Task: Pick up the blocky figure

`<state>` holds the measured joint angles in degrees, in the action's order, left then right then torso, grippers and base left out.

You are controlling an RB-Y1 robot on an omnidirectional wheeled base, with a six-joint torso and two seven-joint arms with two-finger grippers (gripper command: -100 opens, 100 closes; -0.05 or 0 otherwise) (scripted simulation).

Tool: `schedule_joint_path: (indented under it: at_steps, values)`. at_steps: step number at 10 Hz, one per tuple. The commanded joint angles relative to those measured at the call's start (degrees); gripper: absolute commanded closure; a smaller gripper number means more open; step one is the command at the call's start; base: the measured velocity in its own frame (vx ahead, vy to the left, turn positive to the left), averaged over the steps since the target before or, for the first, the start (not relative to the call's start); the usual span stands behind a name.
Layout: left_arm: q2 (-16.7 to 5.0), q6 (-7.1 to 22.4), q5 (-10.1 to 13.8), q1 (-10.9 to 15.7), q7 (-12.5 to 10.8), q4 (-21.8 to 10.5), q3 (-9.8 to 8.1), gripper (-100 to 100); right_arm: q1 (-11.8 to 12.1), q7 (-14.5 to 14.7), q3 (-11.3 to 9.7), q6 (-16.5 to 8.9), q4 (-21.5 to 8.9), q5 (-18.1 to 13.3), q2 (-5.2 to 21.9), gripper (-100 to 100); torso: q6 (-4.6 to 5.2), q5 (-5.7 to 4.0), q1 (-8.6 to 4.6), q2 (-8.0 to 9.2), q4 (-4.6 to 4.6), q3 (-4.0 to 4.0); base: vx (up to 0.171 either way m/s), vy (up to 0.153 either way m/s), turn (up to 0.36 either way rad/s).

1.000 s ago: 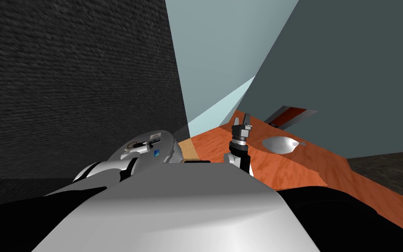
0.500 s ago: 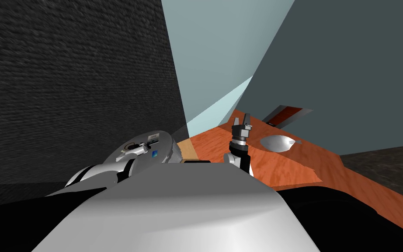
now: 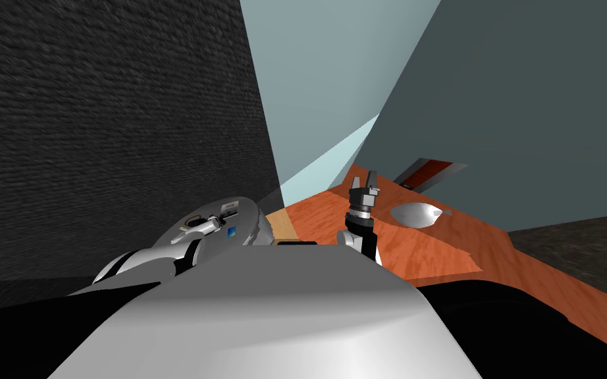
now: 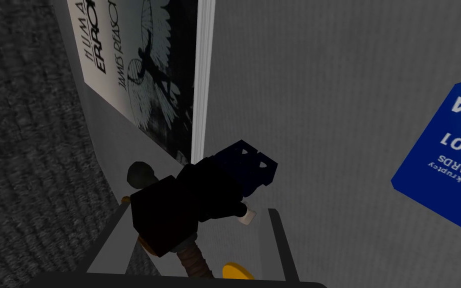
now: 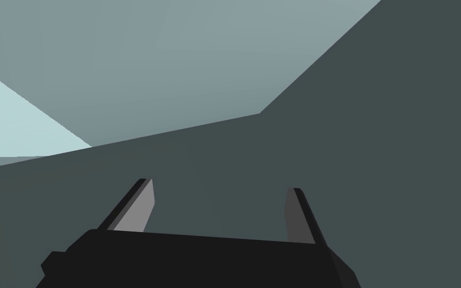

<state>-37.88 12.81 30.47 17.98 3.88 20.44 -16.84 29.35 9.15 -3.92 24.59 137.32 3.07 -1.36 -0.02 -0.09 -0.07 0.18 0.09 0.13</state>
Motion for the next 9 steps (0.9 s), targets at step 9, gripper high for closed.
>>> schedule_joint_path:
  at_steps: [9]
  values:
    - [-1.09, 0.15, 6.74, -1.27, 9.16, -0.39, -3.57, 100, 0.00, 0.00, 0.00, 0.00, 0.00, 0.00, 0.00, 0, -0.02, 0.01, 0.06, 0.02, 0.02, 0.02, 0.000, -0.014, -0.020]
